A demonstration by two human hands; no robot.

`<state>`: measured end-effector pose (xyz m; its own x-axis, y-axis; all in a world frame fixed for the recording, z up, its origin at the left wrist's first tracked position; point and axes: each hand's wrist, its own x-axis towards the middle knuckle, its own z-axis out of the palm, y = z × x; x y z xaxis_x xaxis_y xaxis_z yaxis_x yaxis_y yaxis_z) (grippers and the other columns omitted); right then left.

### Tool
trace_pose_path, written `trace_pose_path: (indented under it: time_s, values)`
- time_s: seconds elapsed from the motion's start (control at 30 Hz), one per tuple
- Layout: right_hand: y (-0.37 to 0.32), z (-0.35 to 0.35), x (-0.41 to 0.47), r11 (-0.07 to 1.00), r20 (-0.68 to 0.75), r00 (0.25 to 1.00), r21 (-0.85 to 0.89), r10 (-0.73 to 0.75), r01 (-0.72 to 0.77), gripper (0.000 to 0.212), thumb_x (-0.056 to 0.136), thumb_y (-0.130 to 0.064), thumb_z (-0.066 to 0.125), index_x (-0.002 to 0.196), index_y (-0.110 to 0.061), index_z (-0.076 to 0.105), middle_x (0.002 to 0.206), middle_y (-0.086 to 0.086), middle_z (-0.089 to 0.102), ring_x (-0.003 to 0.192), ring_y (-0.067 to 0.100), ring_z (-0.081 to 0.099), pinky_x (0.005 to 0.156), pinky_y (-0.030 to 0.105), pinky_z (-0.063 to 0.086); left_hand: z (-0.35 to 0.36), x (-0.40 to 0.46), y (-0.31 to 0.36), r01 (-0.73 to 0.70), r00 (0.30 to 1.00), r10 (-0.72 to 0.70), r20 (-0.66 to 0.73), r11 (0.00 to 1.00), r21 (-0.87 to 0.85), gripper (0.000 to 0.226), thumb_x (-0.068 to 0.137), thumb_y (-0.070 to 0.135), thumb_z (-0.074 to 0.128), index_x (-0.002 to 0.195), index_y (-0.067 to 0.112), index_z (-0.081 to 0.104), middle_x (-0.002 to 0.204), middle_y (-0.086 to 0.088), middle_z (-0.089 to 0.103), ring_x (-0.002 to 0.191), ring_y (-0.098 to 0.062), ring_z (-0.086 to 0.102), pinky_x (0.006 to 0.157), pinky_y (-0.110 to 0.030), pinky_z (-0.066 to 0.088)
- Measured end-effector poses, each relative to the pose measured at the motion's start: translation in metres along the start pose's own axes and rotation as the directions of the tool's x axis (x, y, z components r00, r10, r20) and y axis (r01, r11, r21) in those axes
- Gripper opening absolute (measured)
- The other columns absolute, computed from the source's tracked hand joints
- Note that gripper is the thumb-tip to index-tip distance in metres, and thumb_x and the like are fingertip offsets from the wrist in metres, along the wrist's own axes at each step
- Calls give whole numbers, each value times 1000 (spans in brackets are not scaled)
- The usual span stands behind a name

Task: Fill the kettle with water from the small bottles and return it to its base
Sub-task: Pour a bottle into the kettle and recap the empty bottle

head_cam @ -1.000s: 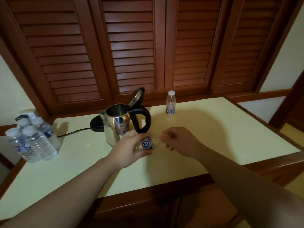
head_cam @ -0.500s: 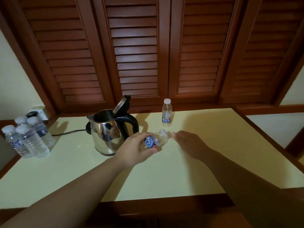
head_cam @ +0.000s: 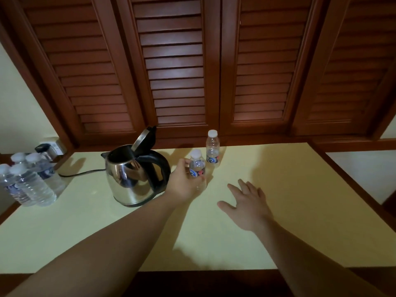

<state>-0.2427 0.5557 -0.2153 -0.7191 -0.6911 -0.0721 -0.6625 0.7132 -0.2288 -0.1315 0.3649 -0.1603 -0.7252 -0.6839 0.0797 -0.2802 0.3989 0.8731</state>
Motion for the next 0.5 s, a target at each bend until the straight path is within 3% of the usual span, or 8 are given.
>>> trace_pose_path:
  time_s: [0.23,0.4,0.5]
  values:
    - [1,2,3,1000,-21,1000,12,11,-11,88,87,-86,21,162,-40,16,174,-3,4,159,21,-4,127,48,-1,28,39,9,130,982,-142,-125,986,-101,39,88,28,78,115,31,50,106,8,67,100,-16,64,93,-34,48]
    - [2,2,2,1000,-41,999,3,12,-12,87,87,-85,20,162,-40,18,174,-2,5,158,22,-2,126,50,1,38,63,14,157,958,-180,-222,980,-120,41,84,16,81,120,16,61,108,-4,70,97,-24,67,81,-30,49]
    - [1,2,2,1000,-32,999,6,12,-12,85,88,-84,20,162,-40,17,174,-2,4,158,22,-4,126,50,-1,39,76,9,139,977,-150,-154,987,-78,38,85,25,80,117,21,59,104,3,67,99,-23,67,84,-31,46]
